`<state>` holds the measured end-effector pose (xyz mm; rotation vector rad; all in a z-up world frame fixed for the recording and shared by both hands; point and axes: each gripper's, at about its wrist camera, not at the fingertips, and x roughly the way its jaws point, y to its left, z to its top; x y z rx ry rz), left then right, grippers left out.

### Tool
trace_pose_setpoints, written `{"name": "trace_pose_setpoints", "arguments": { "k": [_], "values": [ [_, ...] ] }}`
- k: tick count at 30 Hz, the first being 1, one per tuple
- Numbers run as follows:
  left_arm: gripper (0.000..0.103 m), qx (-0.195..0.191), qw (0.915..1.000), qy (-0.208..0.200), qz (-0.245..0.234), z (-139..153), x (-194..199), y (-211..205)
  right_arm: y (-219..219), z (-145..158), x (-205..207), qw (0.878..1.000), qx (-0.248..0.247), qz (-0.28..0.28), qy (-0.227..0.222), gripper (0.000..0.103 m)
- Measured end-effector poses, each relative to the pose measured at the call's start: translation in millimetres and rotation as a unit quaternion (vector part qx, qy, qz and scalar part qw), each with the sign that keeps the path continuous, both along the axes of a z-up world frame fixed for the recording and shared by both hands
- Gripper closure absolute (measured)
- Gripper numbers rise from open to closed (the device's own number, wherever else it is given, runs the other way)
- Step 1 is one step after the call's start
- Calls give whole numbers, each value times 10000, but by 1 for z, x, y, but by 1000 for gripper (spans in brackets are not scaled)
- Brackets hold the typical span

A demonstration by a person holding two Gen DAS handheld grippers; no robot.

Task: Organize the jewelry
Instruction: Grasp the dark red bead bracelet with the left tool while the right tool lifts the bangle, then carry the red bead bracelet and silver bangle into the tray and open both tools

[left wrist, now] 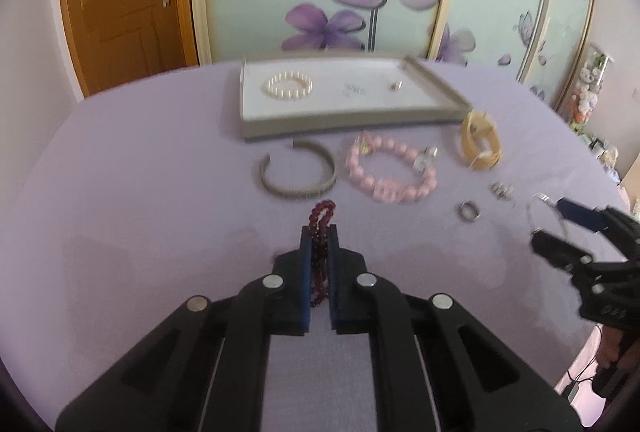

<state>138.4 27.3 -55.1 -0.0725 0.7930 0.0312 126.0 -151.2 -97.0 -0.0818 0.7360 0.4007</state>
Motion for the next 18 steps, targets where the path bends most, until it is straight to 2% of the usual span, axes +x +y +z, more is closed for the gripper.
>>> {"name": "trace_pose_setpoints", "arguments": {
  "k": [11, 18],
  "values": [
    [97, -138, 9970, -766, 41, 67, -11, 8, 7, 17, 0, 9997, 51, 104, -210, 29],
    [97, -129, 9941, -1077, 83, 101, -8, 11, 11, 31, 5, 9991, 83, 140, -386, 29]
  ]
}}
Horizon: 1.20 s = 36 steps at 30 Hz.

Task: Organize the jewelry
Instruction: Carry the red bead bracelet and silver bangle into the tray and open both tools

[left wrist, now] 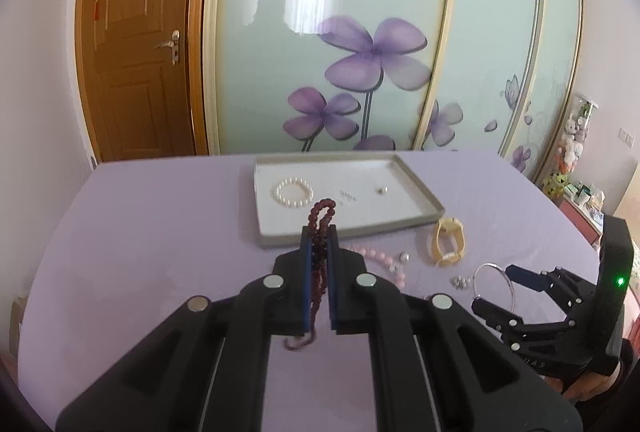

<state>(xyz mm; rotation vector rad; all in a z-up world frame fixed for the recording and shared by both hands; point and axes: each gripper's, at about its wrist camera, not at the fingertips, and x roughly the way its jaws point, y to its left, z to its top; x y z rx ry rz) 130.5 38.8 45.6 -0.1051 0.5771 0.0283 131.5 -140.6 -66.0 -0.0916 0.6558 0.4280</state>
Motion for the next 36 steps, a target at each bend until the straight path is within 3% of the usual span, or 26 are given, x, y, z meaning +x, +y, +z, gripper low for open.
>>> {"name": "trace_pose_setpoints", "arguments": {
  "k": [10, 22, 29, 36],
  "values": [
    [97, 61, 9992, -385, 63, 49, 21, 2, 2, 27, 22, 9996, 77, -14, -266, 29],
    [97, 289, 9977, -579, 204, 91, 90, -1, 6, 53, 77, 9989, 56, -79, -457, 29],
    [97, 252, 9980, -506, 292, 88, 137, 5, 10, 54, 122, 9991, 57, -162, -386, 28],
    [96, 160, 9989, -240, 360, 60, 191, 12, 12, 42, 171, 9994, -27, -271, -203, 29]
  ]
}}
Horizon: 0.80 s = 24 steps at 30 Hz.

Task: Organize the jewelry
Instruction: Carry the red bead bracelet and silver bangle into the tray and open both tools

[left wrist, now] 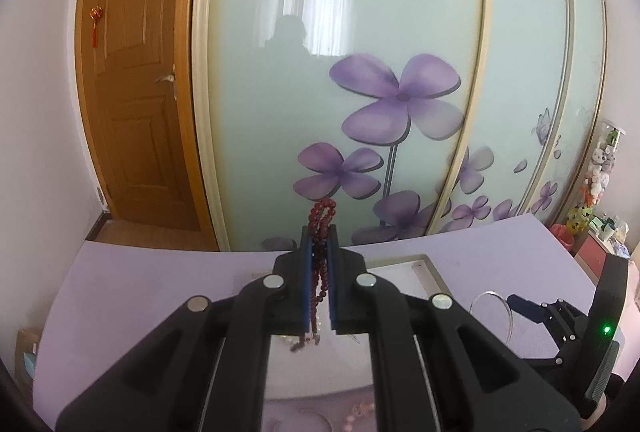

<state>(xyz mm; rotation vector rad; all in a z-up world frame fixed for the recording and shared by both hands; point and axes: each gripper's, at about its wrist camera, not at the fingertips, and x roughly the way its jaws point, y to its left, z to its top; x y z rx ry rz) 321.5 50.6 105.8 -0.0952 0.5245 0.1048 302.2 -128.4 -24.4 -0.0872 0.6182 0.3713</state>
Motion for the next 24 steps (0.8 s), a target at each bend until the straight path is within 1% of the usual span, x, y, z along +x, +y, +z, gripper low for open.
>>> {"name": "trace_pose_setpoints", "arguments": {
  "k": [6, 12, 15, 17, 18, 19, 21, 24],
  "values": [
    [96, 1, 9996, 271, 37, -32, 37, -1, 2, -9, 28, 9999, -58, -97, 104, 28],
    [96, 1, 9991, 410, 93, -51, 57, 5, 3, -14, 36, 9998, -81, -101, 146, 28],
    [94, -89, 9983, 558, 129, -60, 63, 8, 5, -17, 39, 9997, -102, -105, 180, 28],
    [85, -216, 9978, 605, 159, -64, 64, 12, 6, -20, 41, 9996, -115, -110, 217, 28],
    [71, -267, 9976, 605, 184, -65, 63, 14, 7, -21, 42, 9996, -123, -113, 232, 28],
    [64, -293, 9977, 573, 207, -65, 61, 16, 7, -23, 43, 9995, -136, -114, 245, 28],
    [63, -311, 9981, 487, 235, -63, 56, 21, 8, -24, 43, 9995, -170, -118, 257, 28],
    [52, -380, 9980, 391, 317, -60, 47, 29, 12, -24, 47, 9993, -212, -129, 265, 28]
  ]
}}
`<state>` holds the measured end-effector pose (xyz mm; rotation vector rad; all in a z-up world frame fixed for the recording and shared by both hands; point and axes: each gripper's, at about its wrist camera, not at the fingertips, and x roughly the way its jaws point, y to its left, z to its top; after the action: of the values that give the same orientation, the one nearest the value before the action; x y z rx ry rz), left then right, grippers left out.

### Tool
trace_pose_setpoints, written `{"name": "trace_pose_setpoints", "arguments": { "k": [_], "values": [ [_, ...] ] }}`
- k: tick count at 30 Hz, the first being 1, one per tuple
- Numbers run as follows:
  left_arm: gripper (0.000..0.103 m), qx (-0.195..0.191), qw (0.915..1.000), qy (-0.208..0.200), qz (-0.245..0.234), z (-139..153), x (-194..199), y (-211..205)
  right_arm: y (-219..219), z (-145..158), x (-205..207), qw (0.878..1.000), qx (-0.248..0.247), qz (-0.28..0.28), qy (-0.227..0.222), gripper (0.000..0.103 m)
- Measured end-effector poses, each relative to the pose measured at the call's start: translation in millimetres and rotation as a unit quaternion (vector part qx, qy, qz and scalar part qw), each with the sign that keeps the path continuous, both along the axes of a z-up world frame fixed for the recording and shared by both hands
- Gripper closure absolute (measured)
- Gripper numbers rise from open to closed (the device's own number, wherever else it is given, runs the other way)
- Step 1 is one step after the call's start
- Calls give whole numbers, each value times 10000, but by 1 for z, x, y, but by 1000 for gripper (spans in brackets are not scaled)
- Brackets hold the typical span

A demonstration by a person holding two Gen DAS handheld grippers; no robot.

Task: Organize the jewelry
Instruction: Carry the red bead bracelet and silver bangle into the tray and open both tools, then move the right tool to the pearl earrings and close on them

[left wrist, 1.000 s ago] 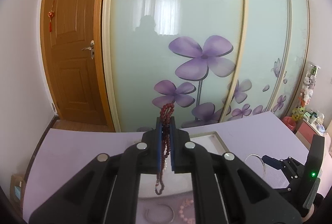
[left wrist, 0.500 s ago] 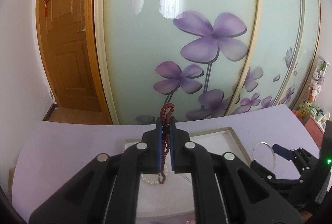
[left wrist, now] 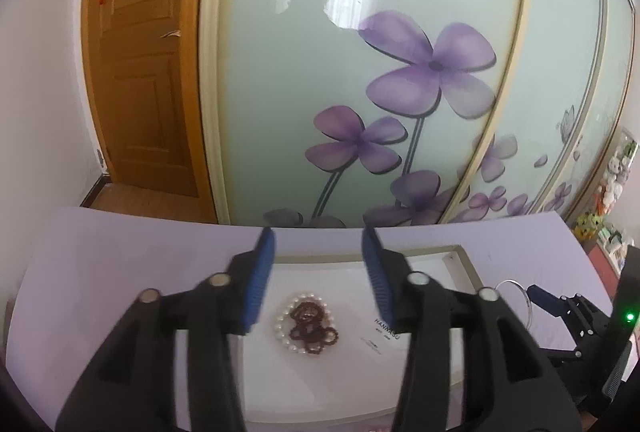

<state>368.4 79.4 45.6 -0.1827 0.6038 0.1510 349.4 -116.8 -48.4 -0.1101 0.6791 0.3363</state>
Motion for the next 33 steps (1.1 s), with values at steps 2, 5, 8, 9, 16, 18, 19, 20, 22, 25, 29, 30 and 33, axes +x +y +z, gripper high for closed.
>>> {"name": "trace_pose_setpoints", "arguments": {
  "k": [2, 5, 8, 9, 16, 18, 19, 20, 22, 25, 29, 30, 33],
  "values": [
    [49, -17, 10000, -67, 47, 3, -7, 5, 4, 0, 2, 10000, -39, 3, 0, 28],
    [43, 25, 9998, -145, 136, 6, -15, 10, 13, -3, 12, 9999, -73, 31, 148, 28],
    [42, 40, 9997, -139, 191, 6, -19, 16, 23, -11, 26, 9992, -115, 38, 375, 28],
    [42, 33, 9997, -133, 212, 5, -20, 18, 26, -14, 30, 9989, -160, 46, 434, 28],
    [42, -8, 9996, -95, 280, 1, -26, 30, 43, -23, 47, 9970, -365, 23, 683, 28],
    [42, -21, 9995, -90, 291, 1, -28, 31, 44, -24, 53, 9966, -374, -36, 727, 28],
    [42, -38, 9995, -86, 293, 1, -29, 32, 44, -25, 55, 9965, -374, -72, 744, 28],
    [42, -47, 9995, -81, 291, 0, -27, 31, 44, -26, 60, 9962, -353, -135, 790, 28],
    [42, -53, 9996, -67, 280, -1, -28, 31, 41, -27, 67, 9957, -197, -205, 883, 27],
    [38, -27, 9996, -47, 267, -4, -35, 31, 35, -21, 62, 9966, -4, -195, 806, 18],
    [37, 38, 9996, -18, 268, -7, -44, 30, 20, -11, 44, 9974, 167, -178, 677, 18],
    [37, 28, 9996, -17, 267, -8, -46, 30, 15, -9, 39, 9974, 239, -184, 661, 18],
    [37, -23, 9997, -12, 260, -10, -56, 30, 0, -4, 23, 9972, 374, -209, 609, 18]
  ]
}}
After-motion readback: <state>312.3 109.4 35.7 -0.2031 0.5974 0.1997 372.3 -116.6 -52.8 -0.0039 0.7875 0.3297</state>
